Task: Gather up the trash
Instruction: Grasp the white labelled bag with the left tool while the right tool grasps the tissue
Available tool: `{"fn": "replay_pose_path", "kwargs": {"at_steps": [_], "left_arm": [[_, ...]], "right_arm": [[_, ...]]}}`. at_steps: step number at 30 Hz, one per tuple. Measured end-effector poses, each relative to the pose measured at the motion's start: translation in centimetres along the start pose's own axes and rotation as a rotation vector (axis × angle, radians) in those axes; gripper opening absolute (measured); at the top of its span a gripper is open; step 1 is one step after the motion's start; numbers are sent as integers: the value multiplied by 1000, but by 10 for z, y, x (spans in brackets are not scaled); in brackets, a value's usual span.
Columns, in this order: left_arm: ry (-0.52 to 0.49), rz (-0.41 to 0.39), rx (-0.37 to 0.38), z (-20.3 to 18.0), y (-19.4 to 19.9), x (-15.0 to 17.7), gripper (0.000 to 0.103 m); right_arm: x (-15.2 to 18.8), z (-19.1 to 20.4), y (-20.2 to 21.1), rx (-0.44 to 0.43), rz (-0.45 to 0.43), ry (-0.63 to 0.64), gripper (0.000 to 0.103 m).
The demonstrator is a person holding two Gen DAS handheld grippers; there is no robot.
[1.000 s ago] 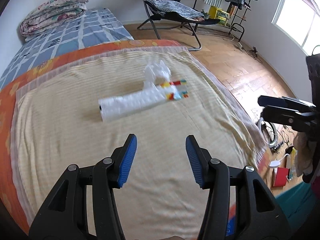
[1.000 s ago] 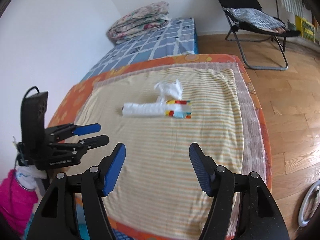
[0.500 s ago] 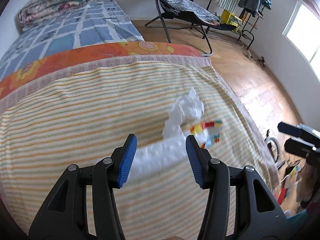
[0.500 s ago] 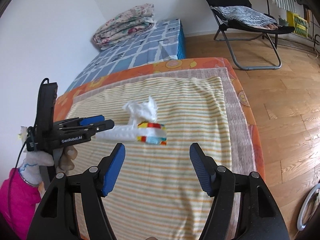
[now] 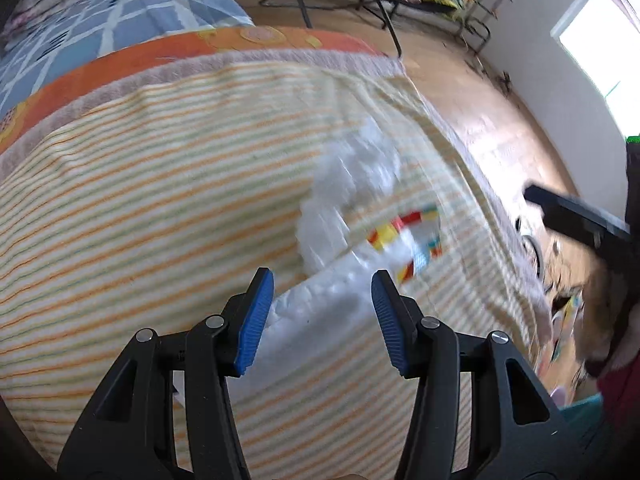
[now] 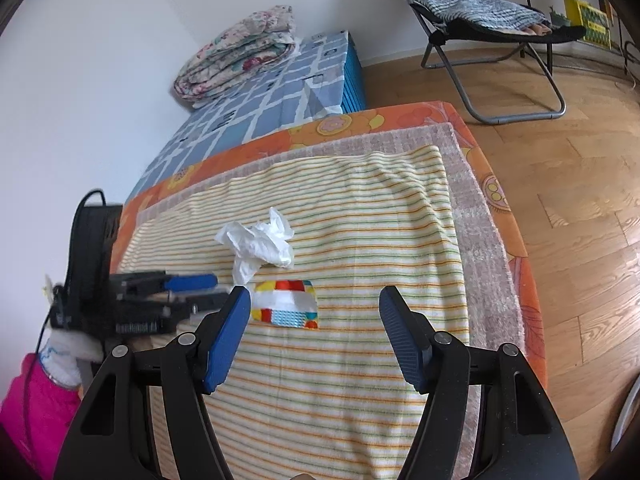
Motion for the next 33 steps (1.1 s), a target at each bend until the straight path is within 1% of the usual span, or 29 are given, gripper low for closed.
{"fn": "replay_pose_path", "kwargs": {"at_steps": [4,7,10,11,12,13,14,15,16,20,25,29,31,33], "left_arm": [[-85,27,-40,-20,-2,14,52],[-112,36,-58,-29,-4,24,52],[-163,40,-85,-39,-7,36,52],[-181,39,-105,-42,-8,40,51],[-194,38,-115,-44,-9,43,43],[-198,42,-116,-45,-10,45,36],[-197,44,-114,-44,-11,48,36],[-194,39,-109,-43,-10,49,34],[-187,37,-103,-43,-10,51,29],[-170,35,-76,-39,-4,62,28],[-167,35,-88,-35,1,75,28],[-149,33,-85,-31,7,85,28],[-149,29,-100,-29,8,89,28],[-134,19,-108,-27,11,93,28]], "right_arm": [[-3,2,-7,-15,6,3,66],[-6,7,-15,-20,15,11,66],[-12,12,-25,-31,18,5,66],[-15,14,-29,-35,17,3,66],[-17,15,-32,-37,15,2,66],[-19,17,-35,-38,14,4,66],[-22,19,-39,-37,12,4,66],[-24,22,-44,-41,12,1,66],[-27,24,-49,-50,18,-6,66],[-33,31,-67,-60,29,-16,66],[-40,37,-88,-46,48,-21,67],[-42,36,-101,-62,60,-56,67],[-42,38,-107,-69,67,-63,67],[-41,39,-112,-47,69,-65,67]]}}
Point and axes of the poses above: each gripper's, at about its wrist camera, not at the fingertips, and y roughly against the way its jaws point, z to its left, x to its underside, the point moved 5 cm from there along -y, roughly the way its jaws point, and after that the axes turned 10 degrees about z, right-handed, at the moved point
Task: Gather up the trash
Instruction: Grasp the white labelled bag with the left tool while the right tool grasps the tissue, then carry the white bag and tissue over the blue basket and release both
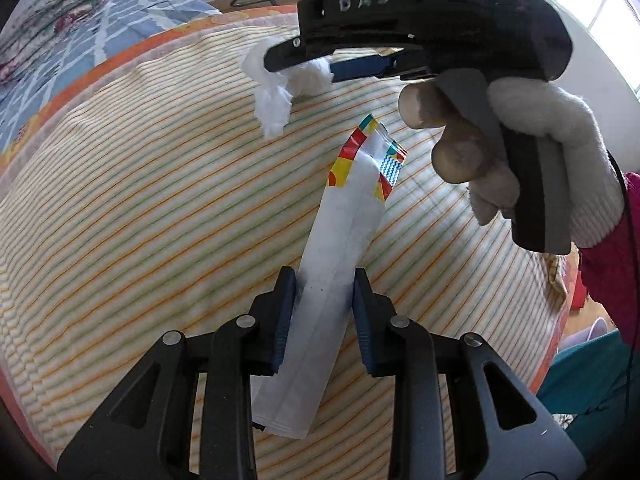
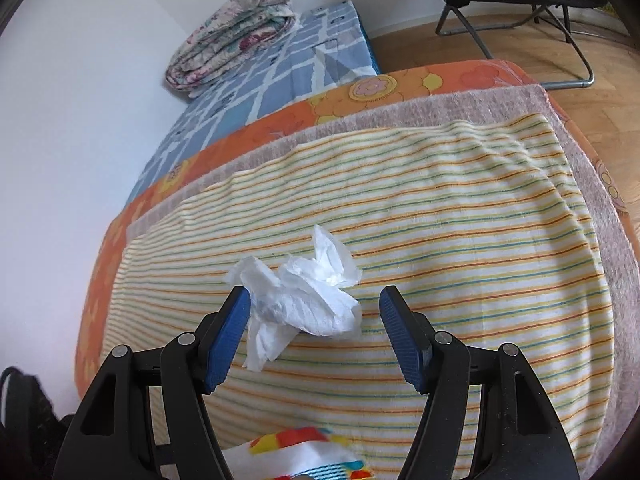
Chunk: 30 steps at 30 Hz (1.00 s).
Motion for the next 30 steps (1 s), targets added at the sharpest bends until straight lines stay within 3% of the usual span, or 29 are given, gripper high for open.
{"fn": "replay_pose_path", "kwargs": {"at_steps": [2,3,4,5,9,19,30], "left_arm": [[21,-6,5,2,2,4,28],[30,-9,4,3,3,7,28],[35,-11,3,4,3,9,28],[43,-13,2,4,4,12,28],[81,-16,-5,8,8,24,28],[176,-29,-25,11,32,59,26],[204,-97,-40,-12,83,93,25]], "right_arm": [[1,2,-3,12,-4,3,66],[2,4,-3,22,-12,6,60],[3,5,-3,19,-15,14,40],[4,8,-5,18,-8,20,33],[7,16,2,38,-28,41,25],[19,44,61,73,-107,142,23],[75,67,136,107,-142,256,23]]}}
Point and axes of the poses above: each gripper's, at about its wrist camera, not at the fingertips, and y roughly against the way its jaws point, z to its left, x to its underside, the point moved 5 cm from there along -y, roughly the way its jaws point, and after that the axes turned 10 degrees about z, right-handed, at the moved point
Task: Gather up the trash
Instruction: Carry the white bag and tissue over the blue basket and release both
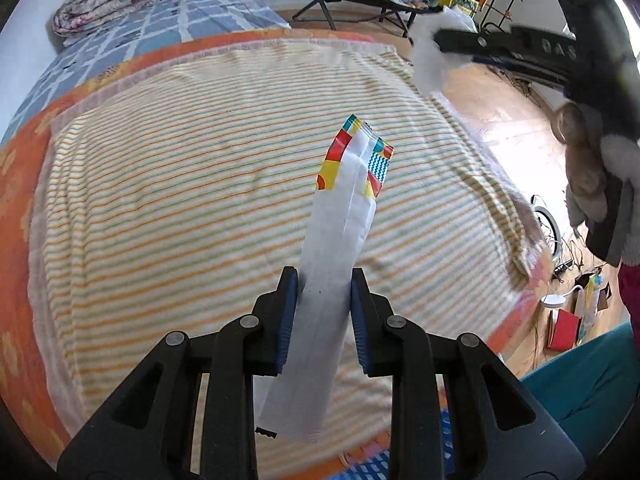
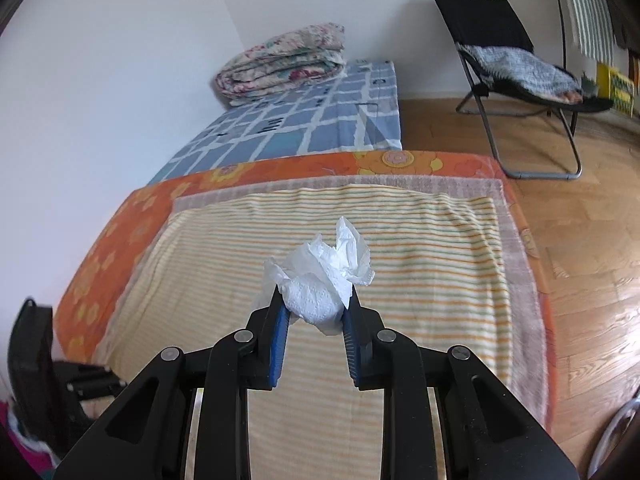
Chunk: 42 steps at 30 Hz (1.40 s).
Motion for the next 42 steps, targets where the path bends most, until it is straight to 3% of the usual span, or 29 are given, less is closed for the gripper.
{"fn": "replay_pose_path", "kwargs": {"at_steps": [10,19,25,42], "left_arm": [[38,-69,54,-27,40,34,25],[80,-96,80,-53,45,73,25],[117,-124,76,-60,46,94,25],[137,-163,36,-89,15,151,25]], "right_arm": [[59,22,63,-22,13,67,23],[125,51,91,-32,57,163,23],[165,66,92,-76,107,177,23],[250,79,61,-53,280,210,23]]}}
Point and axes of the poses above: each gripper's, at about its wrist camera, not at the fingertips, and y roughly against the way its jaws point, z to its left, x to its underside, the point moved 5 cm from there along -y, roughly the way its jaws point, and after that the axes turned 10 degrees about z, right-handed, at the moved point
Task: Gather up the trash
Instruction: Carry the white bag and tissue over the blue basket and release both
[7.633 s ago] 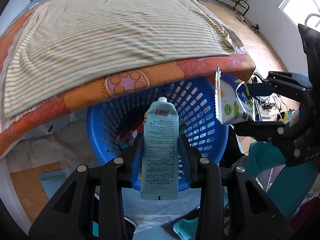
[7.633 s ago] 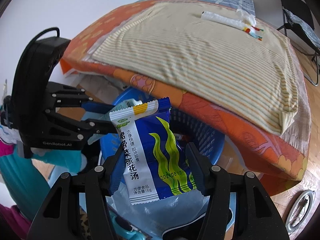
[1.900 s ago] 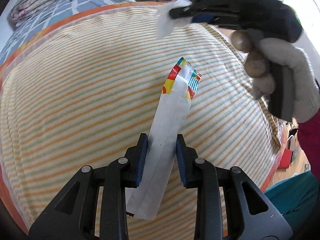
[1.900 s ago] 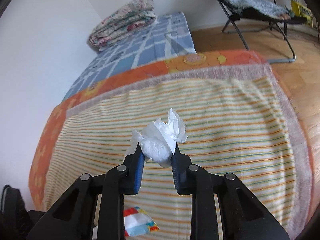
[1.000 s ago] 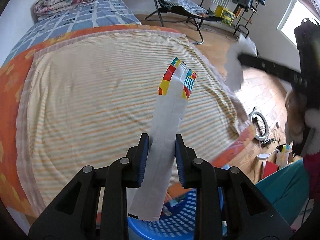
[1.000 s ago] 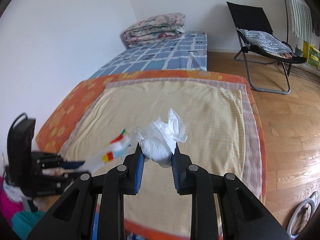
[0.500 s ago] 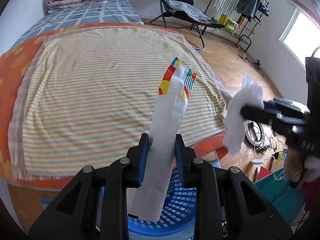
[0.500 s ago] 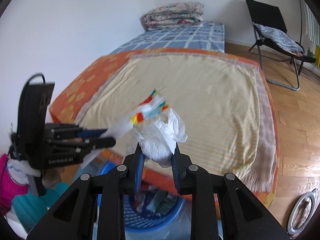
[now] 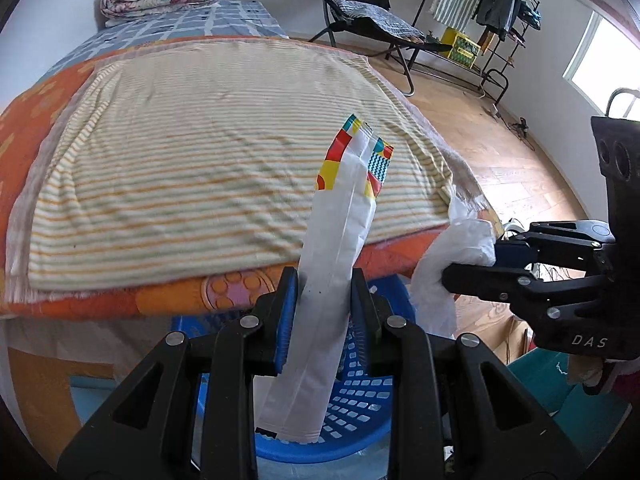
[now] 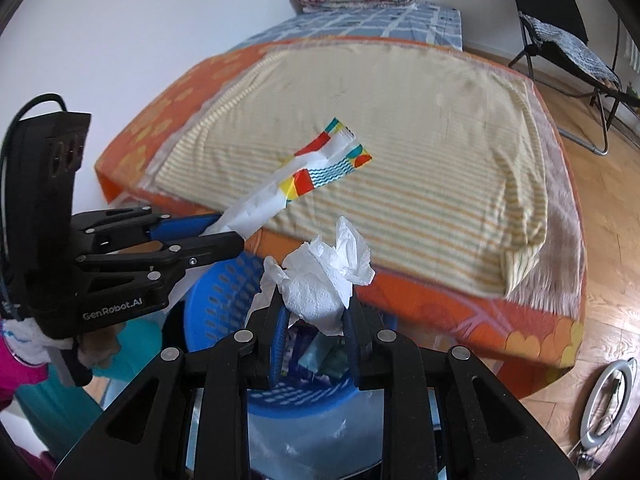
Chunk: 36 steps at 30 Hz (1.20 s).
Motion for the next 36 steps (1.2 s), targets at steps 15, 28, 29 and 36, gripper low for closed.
{"fn": "replay_pose_path", "kwargs": {"at_steps": [15,28,29,36], "left_arm": [[22,30,-29,4,-17,25,27],[41,36,-38,11,-17,27,50],[42,38,-39,11,-17,27,50],[53,45,-47,14,-19,28,50]], "right_arm": [[16,6,-26,18,81,18,26],[14,9,-35,15,110,19,31],[14,9,-36,16,116,18,32],[15,12,-40,19,125,32,50]]}}
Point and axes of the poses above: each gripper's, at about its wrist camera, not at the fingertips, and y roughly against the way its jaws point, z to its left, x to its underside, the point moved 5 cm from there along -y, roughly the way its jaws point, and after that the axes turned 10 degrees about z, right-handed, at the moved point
